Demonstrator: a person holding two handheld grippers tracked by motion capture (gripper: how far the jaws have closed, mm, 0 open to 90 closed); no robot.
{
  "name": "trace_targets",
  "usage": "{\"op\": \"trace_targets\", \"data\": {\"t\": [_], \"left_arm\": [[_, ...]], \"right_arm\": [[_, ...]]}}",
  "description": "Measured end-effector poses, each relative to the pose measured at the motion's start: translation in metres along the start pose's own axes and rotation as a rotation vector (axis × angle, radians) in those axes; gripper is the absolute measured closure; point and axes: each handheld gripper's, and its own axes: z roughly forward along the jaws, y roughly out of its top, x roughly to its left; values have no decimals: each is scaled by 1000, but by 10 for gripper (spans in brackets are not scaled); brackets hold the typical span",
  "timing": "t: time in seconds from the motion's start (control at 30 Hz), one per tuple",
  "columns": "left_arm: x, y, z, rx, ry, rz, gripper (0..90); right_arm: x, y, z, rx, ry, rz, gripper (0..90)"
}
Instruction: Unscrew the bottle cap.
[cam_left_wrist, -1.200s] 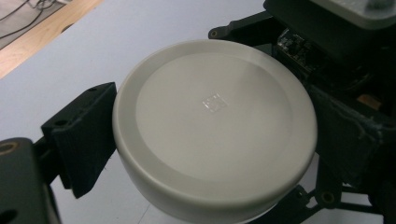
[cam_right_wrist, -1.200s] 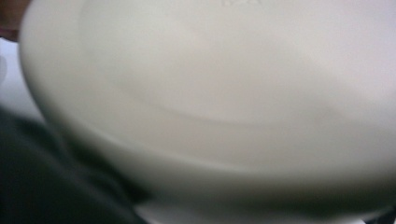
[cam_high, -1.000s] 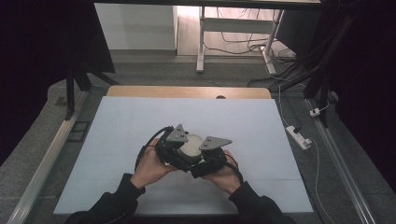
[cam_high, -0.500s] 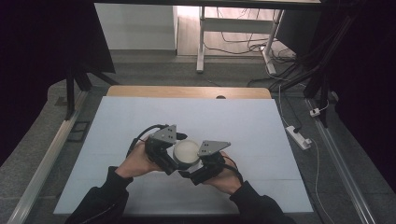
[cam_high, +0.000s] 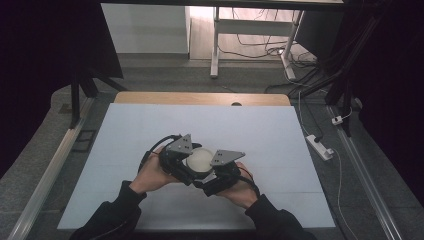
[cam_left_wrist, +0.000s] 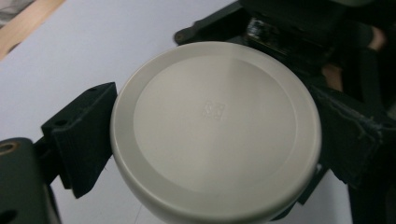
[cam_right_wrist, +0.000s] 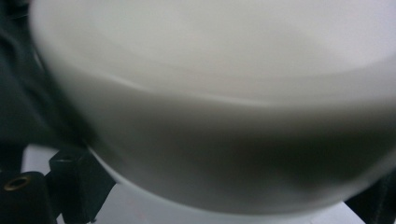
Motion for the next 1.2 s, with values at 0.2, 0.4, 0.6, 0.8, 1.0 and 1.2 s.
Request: {"op": "trace_targets", "data": {"t": [0.2,0.4,0.6,0.8,1.0,1.2], "left_arm": [[-10,5,8,10,125,-67,78],[-15,7,13,14,187,-97,79],[-11,8,11,48,102,-54,5],[-2,6,-6,21,9,3,0],[3,-1,-12,-10,-131,84,24],[2,-3,-9,-10,-139,93,75]], "right_arm": [[-3,-2,2,9,-66,37,68],[-5,-3,3,9,-89,62,68],[-5,-3,3,4,-65,63,68],[-2,-1,-3,-35,-1,19,67],[2,-1,-2,-41,79,-7,67],[8,1,0,-34,107,-36,68]]}}
